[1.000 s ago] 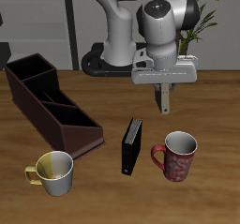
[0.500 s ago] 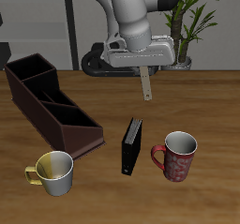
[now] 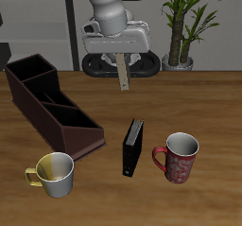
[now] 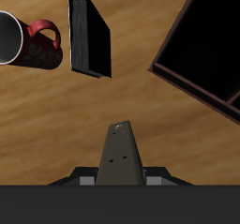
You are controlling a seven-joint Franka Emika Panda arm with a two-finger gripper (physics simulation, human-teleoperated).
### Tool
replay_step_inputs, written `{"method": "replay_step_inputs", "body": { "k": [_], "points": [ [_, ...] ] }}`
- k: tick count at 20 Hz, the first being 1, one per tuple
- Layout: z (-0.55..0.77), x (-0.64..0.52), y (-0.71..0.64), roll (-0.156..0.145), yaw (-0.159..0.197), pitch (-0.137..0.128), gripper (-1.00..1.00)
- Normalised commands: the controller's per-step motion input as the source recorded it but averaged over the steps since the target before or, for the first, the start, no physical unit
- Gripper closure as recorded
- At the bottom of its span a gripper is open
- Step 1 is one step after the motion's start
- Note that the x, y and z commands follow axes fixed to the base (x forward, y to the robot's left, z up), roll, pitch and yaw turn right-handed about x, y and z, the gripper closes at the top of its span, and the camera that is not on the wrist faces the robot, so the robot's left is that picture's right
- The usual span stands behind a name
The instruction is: Place the yellow book into the right desk caddy's right compartment
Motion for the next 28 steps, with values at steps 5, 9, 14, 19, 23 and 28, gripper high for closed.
{"method": "replay_step_inputs", "body": {
  "k": [5, 9, 14, 19, 23, 28],
  "points": [
    [0.19, 0.08, -0.73, -0.077, -0.064, 0.031, 1.00],
    [0.16, 0.03, -0.67, -0.100, -0.038, -0.009, 1.00],
    [-0.02, -0.03, -0.45, -0.068, 0.021, 0.004, 1.00],
    [0.02, -0.03, -0.37, 0.024, 0.081, 0.029, 1.00],
    [0.12, -0.09, -0.53, -0.012, 0.034, -0.020, 1.00],
    [0.05, -0.10, -0.49, -0.078, -0.036, -0.004, 1.00]
  ]
}}
